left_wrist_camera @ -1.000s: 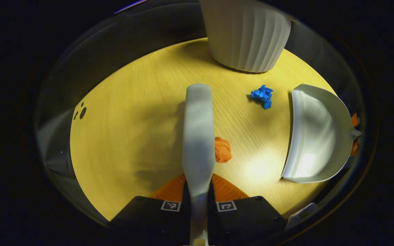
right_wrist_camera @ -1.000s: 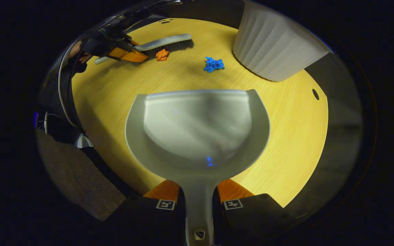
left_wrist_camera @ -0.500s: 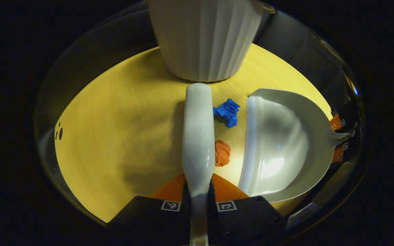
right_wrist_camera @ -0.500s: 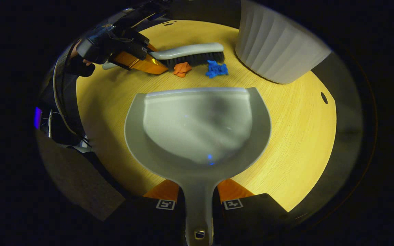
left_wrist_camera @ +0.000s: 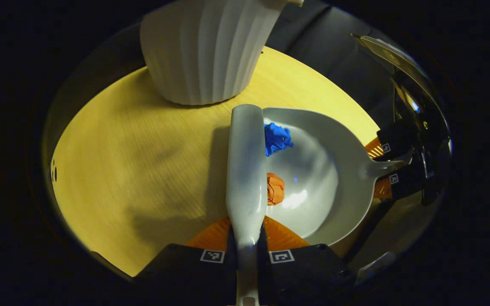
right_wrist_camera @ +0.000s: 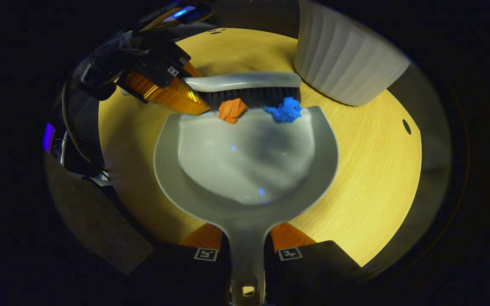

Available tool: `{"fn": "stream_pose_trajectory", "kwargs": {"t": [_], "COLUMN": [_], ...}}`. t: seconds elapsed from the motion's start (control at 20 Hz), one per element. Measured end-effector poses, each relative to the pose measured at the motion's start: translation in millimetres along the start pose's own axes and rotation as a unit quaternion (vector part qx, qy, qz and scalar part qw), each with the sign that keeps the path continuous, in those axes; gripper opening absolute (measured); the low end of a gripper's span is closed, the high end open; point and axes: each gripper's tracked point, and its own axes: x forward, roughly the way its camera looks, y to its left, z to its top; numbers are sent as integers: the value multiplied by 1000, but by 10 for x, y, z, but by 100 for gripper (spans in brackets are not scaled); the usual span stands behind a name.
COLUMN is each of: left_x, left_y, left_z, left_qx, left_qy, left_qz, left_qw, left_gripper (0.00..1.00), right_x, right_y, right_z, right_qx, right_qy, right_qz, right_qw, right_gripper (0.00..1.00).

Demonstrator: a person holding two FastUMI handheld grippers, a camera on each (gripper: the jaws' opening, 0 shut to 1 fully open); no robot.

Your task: Pick up the small broom and dustpan from the desktop, sweep the trash into the dustpan with the broom, and then empty the trash into the garbage bin.

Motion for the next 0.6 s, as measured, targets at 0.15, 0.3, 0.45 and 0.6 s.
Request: {"fn": "stream_pose_trajectory", "kwargs": {"t": [0.15, 0.3, 0.45, 0.6], "left_x": [-105, -259, -440, -519], "left_y": [-167, -144, -41, 197], "left_z": [-68, -84, -96, -191], "left_qx": [4, 6, -4, -35], "left_qy": [6, -13, -33, -39], "left_qz": [-10, 6, 33, 56], "left_qw": [1000, 1000, 999, 997], "left_gripper": [24, 21, 24, 24], "right_x": [-21, 17, -55, -165], "right_y": [11, -1, 50, 95], "right_z": [-16, -48, -97, -90], "right_qx": [8, 18, 42, 77], "right_qy": [-19, -26, -35, -45], "right_qz": [-1, -8, -14, -20], "right_qw": [1000, 999, 998, 996], "right_gripper": [36, 36, 36, 36]}}
